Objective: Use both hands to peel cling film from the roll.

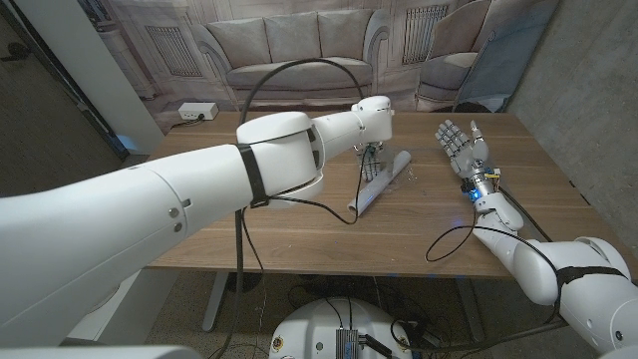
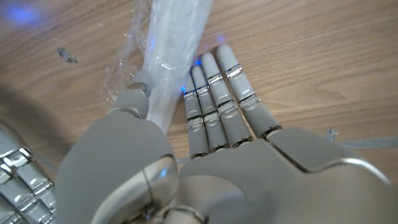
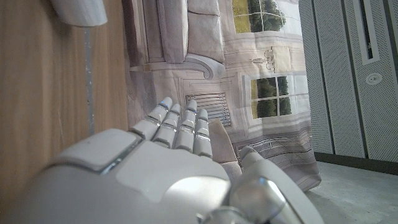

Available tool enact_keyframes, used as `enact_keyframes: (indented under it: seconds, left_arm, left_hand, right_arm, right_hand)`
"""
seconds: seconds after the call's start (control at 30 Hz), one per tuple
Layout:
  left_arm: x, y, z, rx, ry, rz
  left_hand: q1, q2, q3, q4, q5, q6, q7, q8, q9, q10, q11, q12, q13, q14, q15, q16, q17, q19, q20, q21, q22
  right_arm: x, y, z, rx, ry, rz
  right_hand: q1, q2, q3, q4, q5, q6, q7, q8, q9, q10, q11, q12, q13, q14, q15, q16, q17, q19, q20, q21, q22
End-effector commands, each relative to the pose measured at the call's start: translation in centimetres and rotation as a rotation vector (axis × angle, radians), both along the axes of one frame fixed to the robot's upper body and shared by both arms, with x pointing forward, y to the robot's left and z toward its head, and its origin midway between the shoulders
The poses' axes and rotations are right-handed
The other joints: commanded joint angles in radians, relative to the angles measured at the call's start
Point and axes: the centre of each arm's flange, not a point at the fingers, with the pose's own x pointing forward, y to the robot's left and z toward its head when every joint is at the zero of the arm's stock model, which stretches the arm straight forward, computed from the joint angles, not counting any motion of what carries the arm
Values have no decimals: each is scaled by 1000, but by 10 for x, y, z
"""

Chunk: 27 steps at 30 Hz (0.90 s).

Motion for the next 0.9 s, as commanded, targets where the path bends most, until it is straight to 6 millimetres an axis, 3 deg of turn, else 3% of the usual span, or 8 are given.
enact_keyframes:
  seconds: [0.03,0.27,0.33,0.4,0.43,0.57,0.8,0.9]
  left_arm:
    - [-33,0,9,-80,-107,-48]
    - [-42,-8,13,155,-178,-27]
    - [-48,-5,7,27,-279,-22]
    - [-41,-18,10,193,-181,-52]
    - [-40,-22,8,238,-171,-42]
    - [-34,-22,2,136,-110,-75]
    - [-31,-9,1,-140,-86,-133]
    - [-32,-6,1,-238,-76,-169]
  left_hand:
    - [112,119,100,86,52,38,70,155,333,19,-7,-12,-26,46,-37,-38,-53,27,-16,-7,-8]
    - [98,57,133,109,158,98,30,285,458,108,-40,-10,-71,145,-62,-74,-124,74,-34,-23,-7]
    - [90,30,142,111,183,115,0,316,480,146,-40,-4,-83,175,-62,-76,-130,95,-36,-25,-6]
    - [32,-27,121,131,187,108,13,293,423,177,20,7,-76,211,-5,-64,-116,134,9,-19,-3]
    - [15,-35,113,139,182,85,18,278,409,169,24,5,-70,207,2,-64,-109,139,9,-20,-2]
    - [60,9,142,110,172,70,-18,267,374,143,-17,4,-50,185,-34,-65,-78,116,-4,-28,2]
    - [122,27,170,60,180,81,63,302,390,143,-42,16,-28,194,-66,-62,-46,115,-33,-25,2]
    - [130,6,182,46,200,77,88,328,421,124,-18,-1,-43,189,-63,-83,-60,135,-46,-22,-2]
  right_arm:
    - [-7,4,10,-2,-36,-15]
    - [-8,12,12,-4,-41,-3]
    - [-7,13,10,-1,-36,1]
    - [-7,13,8,2,-33,-1]
    - [-7,13,7,4,-32,-1]
    - [-10,11,2,13,-29,-8]
    - [-19,-1,-1,24,-30,-36]
    - [-21,-4,0,25,-31,-44]
  right_hand:
    - [-12,31,8,2,-6,10,-1,5,1,8,0,8,5,9,0,1,2,13,-8,7,4]
    - [-12,30,9,1,-6,12,-1,4,1,10,-1,8,5,10,-1,1,2,13,-8,7,4]
    - [-12,30,9,1,-6,12,-1,4,1,10,0,8,5,10,-1,1,2,14,-8,7,4]
    - [-12,30,9,1,-6,13,0,4,1,11,0,8,5,11,0,1,2,14,-6,6,4]
    - [-12,30,9,1,-6,13,0,4,1,12,0,8,5,11,0,1,2,14,-7,6,4]
    - [-13,29,9,1,-6,14,-1,4,1,13,0,8,5,12,0,1,2,14,-6,6,4]
    - [-13,30,10,1,-6,17,0,4,1,18,-1,9,5,15,0,1,2,15,-6,6,4]
    - [-13,30,11,1,-6,19,1,5,1,19,-1,9,5,18,0,2,2,16,-7,6,4]
